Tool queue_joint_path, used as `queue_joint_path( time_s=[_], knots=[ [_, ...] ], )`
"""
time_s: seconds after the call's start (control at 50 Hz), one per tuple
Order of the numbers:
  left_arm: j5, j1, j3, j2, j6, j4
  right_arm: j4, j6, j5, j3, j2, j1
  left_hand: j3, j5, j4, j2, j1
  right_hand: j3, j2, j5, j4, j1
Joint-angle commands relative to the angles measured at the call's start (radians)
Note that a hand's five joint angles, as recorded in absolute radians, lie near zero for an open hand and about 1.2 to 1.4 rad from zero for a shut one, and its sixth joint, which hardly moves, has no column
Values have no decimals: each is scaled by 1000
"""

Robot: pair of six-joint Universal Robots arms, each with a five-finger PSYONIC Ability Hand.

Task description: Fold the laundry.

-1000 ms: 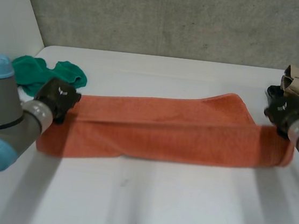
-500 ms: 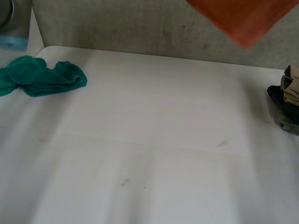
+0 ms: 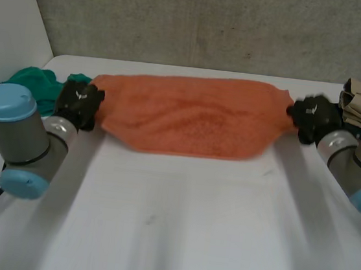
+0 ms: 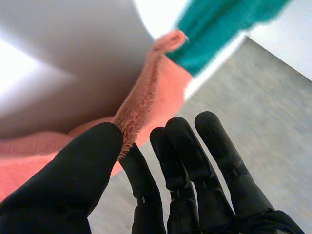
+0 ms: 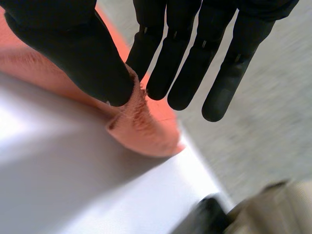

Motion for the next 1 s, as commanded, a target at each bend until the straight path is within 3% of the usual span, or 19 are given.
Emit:
queue_joint_path(
  time_s=[0.02, 0.1, 0.12, 0.2, 0.26, 0.38, 0.48, 0.6, 0.72, 0.9, 0.92, 0.96, 0.98, 1.0],
  knots=[
    [-5, -3, -183, 237, 48, -356, 456, -342, 62, 158, -134, -44, 199, 256, 194, 196, 251, 201, 209, 219, 194, 251],
    [-5, -2, -271, 382, 98, -596, 618, -523, 107, 274, -254, -130, 199, 256, 194, 196, 251, 201, 209, 219, 194, 251],
    [-5, -2, -301, 431, 124, -695, 642, -553, 108, 296, -276, -141, 199, 256, 194, 196, 251, 201, 209, 219, 194, 251],
    [2, -6, -341, 509, 178, -885, 708, -626, 111, 376, -391, -174, 199, 256, 194, 196, 251, 201, 209, 219, 194, 251],
    [2, -12, -332, 526, 195, -904, 711, -622, 91, 403, -437, -176, 199, 256, 194, 196, 251, 201, 209, 219, 194, 251],
    [1, -17, -225, 444, 203, -729, 627, -582, 31, 365, -417, -168, 199, 256, 194, 196, 251, 201, 209, 219, 194, 251],
    [-2, -6, -113, 302, 195, -554, 414, -391, 83, 237, -261, -159, 199, 256, 194, 196, 251, 201, 209, 219, 194, 251],
    [-34, -6, 68, 76, 190, -361, 210, -294, 104, 123, -147, -89, 199, 256, 194, 196, 251, 201, 209, 219, 194, 251],
    [-140, -6, 250, -112, 190, -290, 0, -275, 140, -61, 22, -33, 199, 256, 194, 196, 251, 201, 209, 219, 194, 251],
    [-142, -35, 373, -216, 171, -151, -64, -269, 209, -363, 299, 11, 199, 256, 194, 196, 251, 201, 209, 219, 194, 251],
    [-142, -47, 384, -216, 157, -103, -65, -269, 215, -382, 315, 17, -204, -148, -210, -208, -153, -158, -151, -140, -166, -108],
    [-144, -57, 393, -216, 143, -62, -77, -266, 238, -431, 351, 33, -664, -608, -669, -667, -612, -1020, -1013, -1003, -1028, -971],
    [-145, -60, 393, -213, 135, -43, -86, -258, 249, -442, 358, 34, -934, -877, -939, -937, -882, -1020, -1013, -1003, -1028, -971],
    [-148, -66, 392, -210, 122, -17, -100, -246, 261, -448, 359, 39, -983, -926, -988, -986, -931, -1020, -1013, -1003, -1028, -971]
  ],
)
